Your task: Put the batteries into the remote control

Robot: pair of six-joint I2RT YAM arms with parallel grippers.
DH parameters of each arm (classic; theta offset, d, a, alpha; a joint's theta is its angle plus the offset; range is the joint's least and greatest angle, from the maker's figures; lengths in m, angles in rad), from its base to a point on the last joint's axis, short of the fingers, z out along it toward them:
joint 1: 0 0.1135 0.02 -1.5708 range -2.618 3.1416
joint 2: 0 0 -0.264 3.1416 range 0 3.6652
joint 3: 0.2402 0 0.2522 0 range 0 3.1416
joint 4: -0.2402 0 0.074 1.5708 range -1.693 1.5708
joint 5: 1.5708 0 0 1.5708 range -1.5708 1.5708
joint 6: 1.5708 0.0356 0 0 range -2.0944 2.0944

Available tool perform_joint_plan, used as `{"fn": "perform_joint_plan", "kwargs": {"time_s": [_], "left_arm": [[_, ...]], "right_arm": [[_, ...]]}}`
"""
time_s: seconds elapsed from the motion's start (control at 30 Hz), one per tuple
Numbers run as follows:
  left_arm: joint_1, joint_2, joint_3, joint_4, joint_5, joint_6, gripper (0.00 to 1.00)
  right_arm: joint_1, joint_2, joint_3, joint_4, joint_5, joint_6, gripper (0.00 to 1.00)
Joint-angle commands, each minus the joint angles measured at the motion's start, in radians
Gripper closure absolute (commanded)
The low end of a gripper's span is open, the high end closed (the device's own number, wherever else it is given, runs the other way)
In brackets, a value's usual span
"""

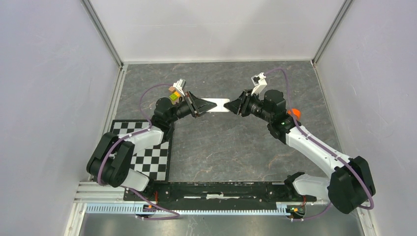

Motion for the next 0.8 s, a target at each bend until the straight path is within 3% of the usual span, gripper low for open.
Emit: {"fn": "perform_joint_plan", "kwargs": {"time_s": [0.0, 0.33, 0.77], "left_arm": [[-0.036, -0.096, 0.059, 0.230, 0.163, -0.053, 0.98], [-0.015, -0.131, 0.056, 0.228, 0.160, -0.076, 0.98], [0.014, -0.142, 0.043, 0.351, 0.134, -0.208, 0.98]], "right_arm": [[0.004, 0.056, -0.029, -0.114, -0.006, -0.025, 0.61], [-0.011, 0.063, -0.038, -0.120, -0.001, -0.023, 0.53], [-0.040, 0.020, -0.112, 0.014, -0.140, 0.073, 0.46]]}}
